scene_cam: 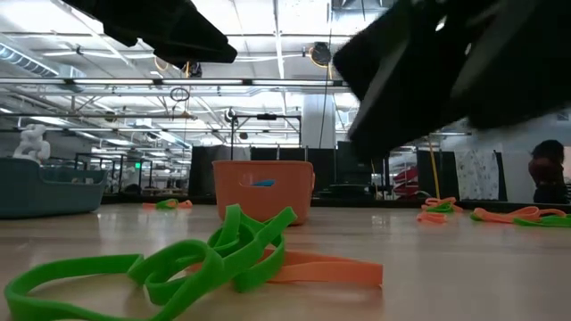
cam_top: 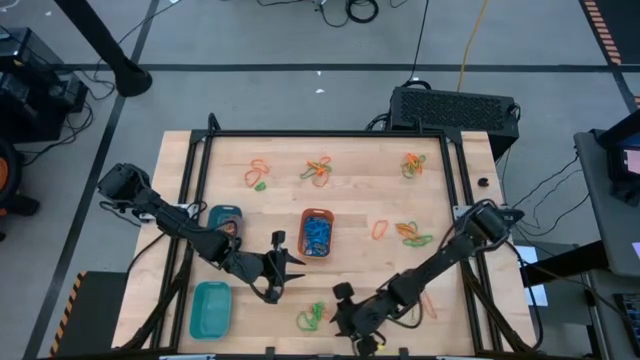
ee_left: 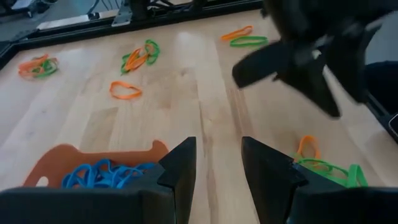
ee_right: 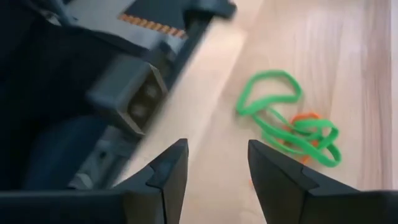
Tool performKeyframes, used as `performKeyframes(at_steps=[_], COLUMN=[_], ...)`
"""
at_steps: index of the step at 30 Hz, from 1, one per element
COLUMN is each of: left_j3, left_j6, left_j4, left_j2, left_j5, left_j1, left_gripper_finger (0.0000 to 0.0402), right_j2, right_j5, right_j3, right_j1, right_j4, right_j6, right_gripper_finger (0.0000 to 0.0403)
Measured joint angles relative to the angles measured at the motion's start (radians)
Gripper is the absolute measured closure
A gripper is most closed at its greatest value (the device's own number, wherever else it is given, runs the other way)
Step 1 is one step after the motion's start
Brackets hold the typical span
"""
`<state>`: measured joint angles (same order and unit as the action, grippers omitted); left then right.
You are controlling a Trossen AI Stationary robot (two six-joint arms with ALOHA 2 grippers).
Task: Sort rubber bands into baskets
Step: Put the orange rubber band into the blue bin
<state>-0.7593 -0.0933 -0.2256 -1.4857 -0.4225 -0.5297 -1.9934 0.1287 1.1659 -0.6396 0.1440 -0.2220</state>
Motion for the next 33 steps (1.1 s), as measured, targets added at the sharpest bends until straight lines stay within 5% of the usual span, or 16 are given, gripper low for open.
performKeyframes(at_steps=[21,30,33], left_j3=[0.000,0.000,0.000], left_j6=[0.029,0.029,0.029], left_j4=[0.001,0.003,0.004], left_j2=[0.000,0.000,0.000], left_j5=[0.000,0.000,0.000], left_j1=[0.000,0.000,0.000], left_gripper_finger=[0.0265,0.0265,0.0265], right_j2=[-0.131,-0.122,-0.069], right_j5=[0.004,0.032,0.031], right_j3=[0.004,0.007,0.001], right_j1=[0.055,0.075,0.076], right_j4=[0.076,-0.015,-0.118], right_j6=[-0.022,-0.073,-0.066], right_gripper_finger=[0.0247,0.0386,0.0392])
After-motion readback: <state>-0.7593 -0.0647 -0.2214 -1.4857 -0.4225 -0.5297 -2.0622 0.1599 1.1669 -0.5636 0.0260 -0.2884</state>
